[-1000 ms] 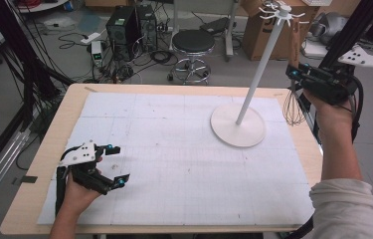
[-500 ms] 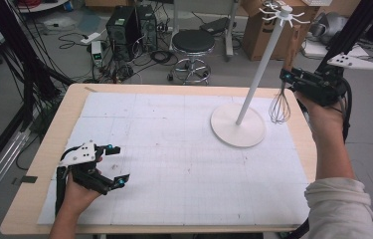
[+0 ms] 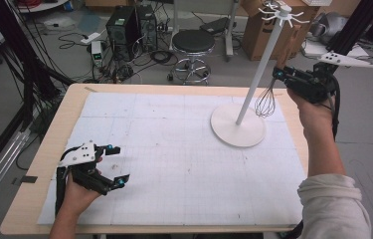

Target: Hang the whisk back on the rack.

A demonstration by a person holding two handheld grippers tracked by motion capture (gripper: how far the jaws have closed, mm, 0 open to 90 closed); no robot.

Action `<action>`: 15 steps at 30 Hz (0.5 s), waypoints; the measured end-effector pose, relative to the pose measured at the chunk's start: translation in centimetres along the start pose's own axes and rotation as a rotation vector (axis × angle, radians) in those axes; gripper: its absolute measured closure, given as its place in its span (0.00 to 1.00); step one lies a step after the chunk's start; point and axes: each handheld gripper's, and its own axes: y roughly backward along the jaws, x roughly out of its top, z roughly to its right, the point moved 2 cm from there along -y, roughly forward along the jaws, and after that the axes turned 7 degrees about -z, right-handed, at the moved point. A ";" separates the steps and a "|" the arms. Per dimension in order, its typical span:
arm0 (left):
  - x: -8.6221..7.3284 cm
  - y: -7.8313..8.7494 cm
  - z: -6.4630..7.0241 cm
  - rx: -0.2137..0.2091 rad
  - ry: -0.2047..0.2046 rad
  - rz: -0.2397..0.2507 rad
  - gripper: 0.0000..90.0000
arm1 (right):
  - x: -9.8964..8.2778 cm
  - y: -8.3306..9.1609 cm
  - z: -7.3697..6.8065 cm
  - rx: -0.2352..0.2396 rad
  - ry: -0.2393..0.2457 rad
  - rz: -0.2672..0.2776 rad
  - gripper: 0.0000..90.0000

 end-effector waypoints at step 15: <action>-0.1 0.1 -0.1 -0.001 0.002 -0.001 0.02 | 1.4 -1.2 0.3 -0.044 0.012 -0.053 0.78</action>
